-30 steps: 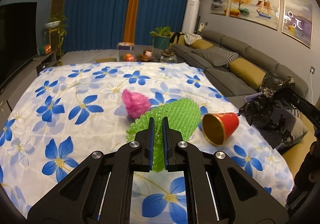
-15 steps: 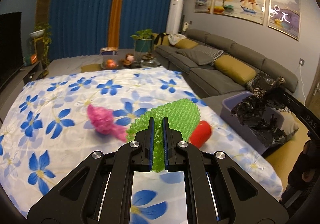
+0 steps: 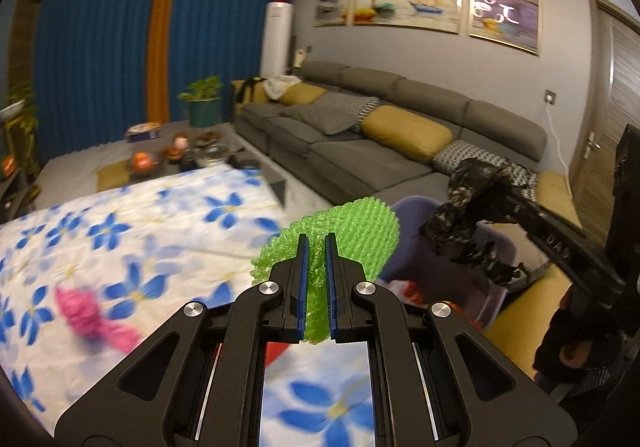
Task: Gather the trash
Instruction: 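Carry the green net in the left tool and black bag in the right over the bin, then open both, then move both tools back to the sheet toward the red cup and pink bag, then grasp the red gold-printed cup with the right tool while the left tool grasps the pink bag, then carry the pink bag in the left tool and red cup in the right over the bin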
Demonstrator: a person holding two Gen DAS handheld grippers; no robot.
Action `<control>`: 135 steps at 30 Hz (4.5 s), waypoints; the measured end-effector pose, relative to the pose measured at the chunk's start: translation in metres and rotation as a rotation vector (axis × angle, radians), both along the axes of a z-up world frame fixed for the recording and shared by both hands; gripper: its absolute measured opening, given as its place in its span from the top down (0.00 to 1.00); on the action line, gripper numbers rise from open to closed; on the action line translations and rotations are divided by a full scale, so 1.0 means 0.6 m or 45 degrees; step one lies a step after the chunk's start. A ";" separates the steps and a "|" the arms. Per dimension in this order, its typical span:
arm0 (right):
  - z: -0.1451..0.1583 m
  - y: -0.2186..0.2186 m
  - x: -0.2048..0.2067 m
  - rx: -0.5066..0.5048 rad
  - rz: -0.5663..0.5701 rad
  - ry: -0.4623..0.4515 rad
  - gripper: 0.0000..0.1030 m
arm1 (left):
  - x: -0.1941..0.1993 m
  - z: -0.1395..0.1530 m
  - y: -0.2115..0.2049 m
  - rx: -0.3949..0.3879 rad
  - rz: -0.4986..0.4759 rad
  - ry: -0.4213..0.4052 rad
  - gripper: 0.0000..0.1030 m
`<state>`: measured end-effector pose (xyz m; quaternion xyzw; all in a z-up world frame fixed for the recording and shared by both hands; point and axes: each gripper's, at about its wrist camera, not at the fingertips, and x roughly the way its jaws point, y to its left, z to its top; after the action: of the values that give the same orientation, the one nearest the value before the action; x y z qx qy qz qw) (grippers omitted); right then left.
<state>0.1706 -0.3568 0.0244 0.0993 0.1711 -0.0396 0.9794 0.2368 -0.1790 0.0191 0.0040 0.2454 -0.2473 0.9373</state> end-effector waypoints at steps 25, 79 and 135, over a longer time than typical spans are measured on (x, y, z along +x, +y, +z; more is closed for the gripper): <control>-0.059 -0.084 0.022 0.073 -0.101 0.112 0.99 | 0.069 -0.087 -0.191 0.025 -0.199 0.125 0.92; -0.178 0.409 0.069 -0.500 0.197 0.362 0.49 | -0.073 -0.104 0.446 -0.091 0.908 -0.050 0.10; -0.112 0.262 0.069 -0.119 0.189 0.167 0.96 | 0.135 -0.201 0.373 0.006 0.591 0.337 0.77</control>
<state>0.2119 -0.1993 -0.0429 0.0380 0.2396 0.0186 0.9699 0.3179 0.0448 -0.1014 -0.0826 0.3608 -0.0235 0.9287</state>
